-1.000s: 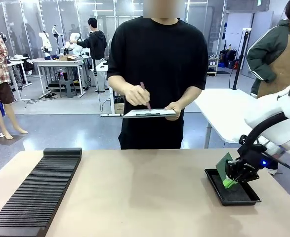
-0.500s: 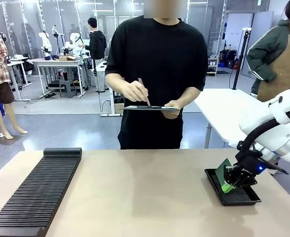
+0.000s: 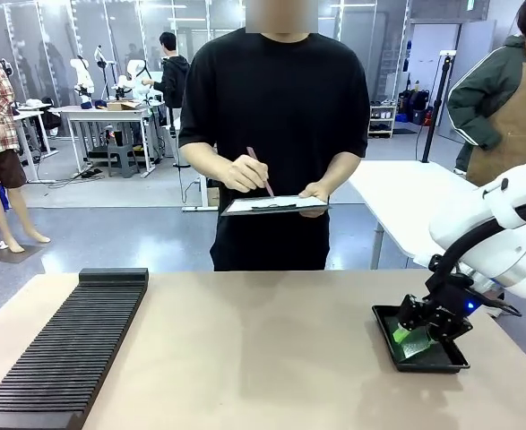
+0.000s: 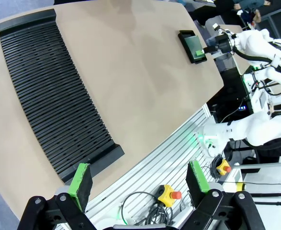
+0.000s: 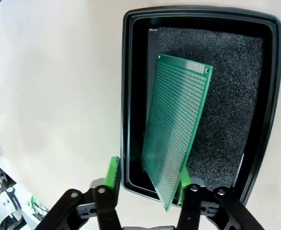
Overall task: Inspect the PCB.
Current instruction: Place the Blank PCB in the ESD tray.
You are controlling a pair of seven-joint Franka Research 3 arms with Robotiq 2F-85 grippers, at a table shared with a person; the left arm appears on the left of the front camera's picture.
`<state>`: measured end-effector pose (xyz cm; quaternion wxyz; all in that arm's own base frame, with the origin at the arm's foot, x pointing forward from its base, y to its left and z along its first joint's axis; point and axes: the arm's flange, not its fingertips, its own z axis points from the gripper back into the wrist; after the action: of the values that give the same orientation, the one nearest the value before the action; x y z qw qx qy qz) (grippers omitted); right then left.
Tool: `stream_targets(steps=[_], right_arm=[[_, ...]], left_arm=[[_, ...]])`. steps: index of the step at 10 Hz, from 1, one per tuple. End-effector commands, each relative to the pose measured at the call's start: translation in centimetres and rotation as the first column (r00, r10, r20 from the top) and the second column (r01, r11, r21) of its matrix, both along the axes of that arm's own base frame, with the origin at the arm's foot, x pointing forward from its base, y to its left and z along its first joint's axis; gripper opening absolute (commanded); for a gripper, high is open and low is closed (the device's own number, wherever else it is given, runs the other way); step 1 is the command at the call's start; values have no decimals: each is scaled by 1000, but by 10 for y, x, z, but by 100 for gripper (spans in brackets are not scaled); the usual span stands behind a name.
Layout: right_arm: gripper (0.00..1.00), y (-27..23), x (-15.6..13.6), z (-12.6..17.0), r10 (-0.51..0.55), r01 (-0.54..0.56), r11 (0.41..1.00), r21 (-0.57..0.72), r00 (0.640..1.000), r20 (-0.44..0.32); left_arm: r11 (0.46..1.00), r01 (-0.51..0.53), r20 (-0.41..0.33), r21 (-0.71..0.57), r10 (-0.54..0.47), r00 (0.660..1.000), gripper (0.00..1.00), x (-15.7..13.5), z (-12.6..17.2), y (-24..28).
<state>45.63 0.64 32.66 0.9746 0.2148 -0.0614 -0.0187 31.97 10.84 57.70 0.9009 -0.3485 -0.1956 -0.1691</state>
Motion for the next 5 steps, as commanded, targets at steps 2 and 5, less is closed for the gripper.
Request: stream_targets(steps=[2, 5], right_arm=[[100, 5, -14, 18, -34, 36, 996, -78, 999, 37], [100, 0, -22, 36, -51, 56, 992, -115, 997, 53]], left_arm=[[1000, -1, -24, 16, 1, 1000, 100, 1, 5, 2], [1000, -1, -24, 16, 1, 1000, 100, 1, 5, 2]])
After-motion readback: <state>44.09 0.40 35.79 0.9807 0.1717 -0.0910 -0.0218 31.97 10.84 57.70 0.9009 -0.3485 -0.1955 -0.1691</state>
